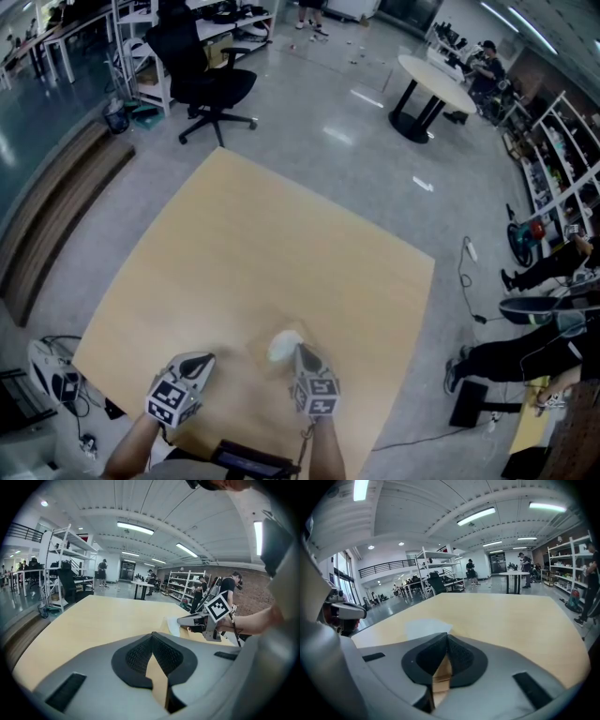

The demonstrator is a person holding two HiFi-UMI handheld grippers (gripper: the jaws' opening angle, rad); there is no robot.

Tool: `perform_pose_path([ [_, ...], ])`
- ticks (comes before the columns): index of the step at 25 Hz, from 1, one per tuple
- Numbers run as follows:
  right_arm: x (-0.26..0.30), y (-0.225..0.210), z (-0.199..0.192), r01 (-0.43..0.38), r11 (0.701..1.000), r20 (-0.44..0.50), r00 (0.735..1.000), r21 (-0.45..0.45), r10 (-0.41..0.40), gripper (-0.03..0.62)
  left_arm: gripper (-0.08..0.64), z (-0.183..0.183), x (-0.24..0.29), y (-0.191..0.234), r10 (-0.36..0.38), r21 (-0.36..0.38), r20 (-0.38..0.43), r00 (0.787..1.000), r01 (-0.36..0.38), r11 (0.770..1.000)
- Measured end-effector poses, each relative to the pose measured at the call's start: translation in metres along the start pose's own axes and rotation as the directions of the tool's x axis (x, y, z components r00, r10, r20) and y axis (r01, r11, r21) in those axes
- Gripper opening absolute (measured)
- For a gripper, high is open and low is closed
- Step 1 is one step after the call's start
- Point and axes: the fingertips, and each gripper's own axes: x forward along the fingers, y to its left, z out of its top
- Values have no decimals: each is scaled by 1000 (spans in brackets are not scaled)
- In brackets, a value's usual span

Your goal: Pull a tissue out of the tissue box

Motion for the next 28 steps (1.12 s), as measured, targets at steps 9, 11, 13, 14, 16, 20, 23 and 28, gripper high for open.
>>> perform_pose_path([
  [9,-3,0,4,5,1000,10,1000,-19,-5,3,6,4,-5,1,13,-6,19,1000,-13,1000],
  [11,-5,1,9,1,1000,21,1000,-23,-1,3,6,5,-7,1,19,-7,20,1000,-19,1000],
  [13,-7,1,11,6,999,28,1000,-36,-5,3,6,5,-9,1,20,-11,27,999,-20,1000],
  [14,-8,2,12,7,999,32,999,-41,-6,3,6,4,-9,1,20,-10,30,999,-20,1000],
  [16,-10,5,17,7,999,43,999,-41,-5,3,5,4,-12,1,17,-8,26,1000,-17,1000],
  [20,-12,7,24,1,999,63,998,-45,2,3,6,10,-20,-2,14,-3,-26,1000,-14,1000],
  [23,-15,12,30,-6,999,65,998,-48,9,3,6,4,-16,-3,11,-10,24,1000,-11,1000],
  [28,-16,15,32,-4,998,71,997,-63,8,3,6,7,-20,0,26,-9,54,998,-25,1000],
])
